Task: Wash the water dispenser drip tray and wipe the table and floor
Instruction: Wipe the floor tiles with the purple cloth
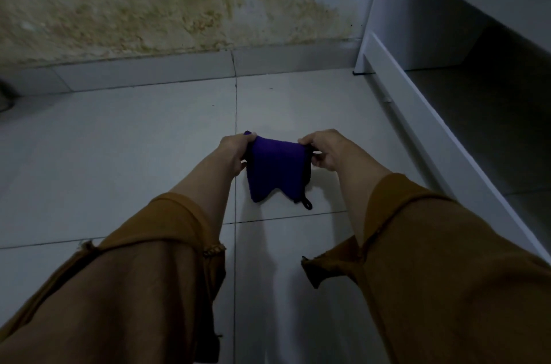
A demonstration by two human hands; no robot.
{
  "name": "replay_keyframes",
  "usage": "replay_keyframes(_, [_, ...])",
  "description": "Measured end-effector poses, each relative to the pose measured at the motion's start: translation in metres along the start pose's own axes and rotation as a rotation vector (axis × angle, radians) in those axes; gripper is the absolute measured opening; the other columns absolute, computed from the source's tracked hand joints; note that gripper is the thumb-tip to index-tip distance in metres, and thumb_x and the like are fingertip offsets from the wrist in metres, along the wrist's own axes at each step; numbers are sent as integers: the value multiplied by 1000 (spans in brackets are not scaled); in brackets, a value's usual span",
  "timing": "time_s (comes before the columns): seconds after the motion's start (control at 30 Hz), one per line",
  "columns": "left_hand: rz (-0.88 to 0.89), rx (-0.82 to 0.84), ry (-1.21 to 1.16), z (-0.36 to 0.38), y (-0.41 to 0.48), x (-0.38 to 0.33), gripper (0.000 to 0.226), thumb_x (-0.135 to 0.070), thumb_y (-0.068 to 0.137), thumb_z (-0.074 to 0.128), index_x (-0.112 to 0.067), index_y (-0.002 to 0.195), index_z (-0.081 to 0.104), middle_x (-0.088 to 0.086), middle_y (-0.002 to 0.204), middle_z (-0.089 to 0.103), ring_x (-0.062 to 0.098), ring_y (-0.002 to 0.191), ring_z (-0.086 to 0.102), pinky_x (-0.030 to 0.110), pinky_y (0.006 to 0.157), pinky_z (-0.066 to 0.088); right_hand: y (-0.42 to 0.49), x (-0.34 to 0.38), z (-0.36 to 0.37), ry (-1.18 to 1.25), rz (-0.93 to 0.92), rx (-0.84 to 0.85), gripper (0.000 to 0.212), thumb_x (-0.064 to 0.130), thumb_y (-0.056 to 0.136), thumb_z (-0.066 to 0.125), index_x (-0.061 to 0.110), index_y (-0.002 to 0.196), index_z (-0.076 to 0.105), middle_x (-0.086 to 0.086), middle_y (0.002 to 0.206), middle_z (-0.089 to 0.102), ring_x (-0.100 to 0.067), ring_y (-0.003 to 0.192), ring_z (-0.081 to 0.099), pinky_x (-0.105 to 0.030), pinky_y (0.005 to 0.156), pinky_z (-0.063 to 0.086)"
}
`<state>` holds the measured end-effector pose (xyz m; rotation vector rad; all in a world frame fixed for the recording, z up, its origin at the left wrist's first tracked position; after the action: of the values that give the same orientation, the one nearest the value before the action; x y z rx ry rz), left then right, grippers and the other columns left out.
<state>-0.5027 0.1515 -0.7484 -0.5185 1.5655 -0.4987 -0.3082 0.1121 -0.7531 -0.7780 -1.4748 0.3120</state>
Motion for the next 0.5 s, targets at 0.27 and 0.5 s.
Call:
replay_keyframes(0.27, [13, -29, 44, -8, 0, -3, 43, -15, 93, 56, -9, 134, 47, 10, 135, 51, 24, 124, 47, 34, 101, 37, 5, -35, 4, -133, 265, 86, 37, 13, 89, 63, 11, 122, 47, -4, 96, 46, -11, 59, 32, -19, 47, 31])
replay_keyframes(0.5, [48, 24, 32, -1, -4, -5, 32, -14, 94, 55, -16, 125, 52, 5, 128, 53, 18, 104, 48, 30, 84, 40, 0, -32, 11, -511, 188, 141, 14, 15, 93, 53, 8, 81, 53, -7, 70, 45, -16, 55, 38, -24, 35, 40])
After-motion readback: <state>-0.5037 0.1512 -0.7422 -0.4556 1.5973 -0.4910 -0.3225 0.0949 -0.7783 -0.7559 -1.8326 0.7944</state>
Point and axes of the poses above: each hand's wrist, its own y-axis towards the middle knuckle, its own z-axis out of the palm, x = y × z, the point moved 10 cm from there along y, towards the middle knuckle
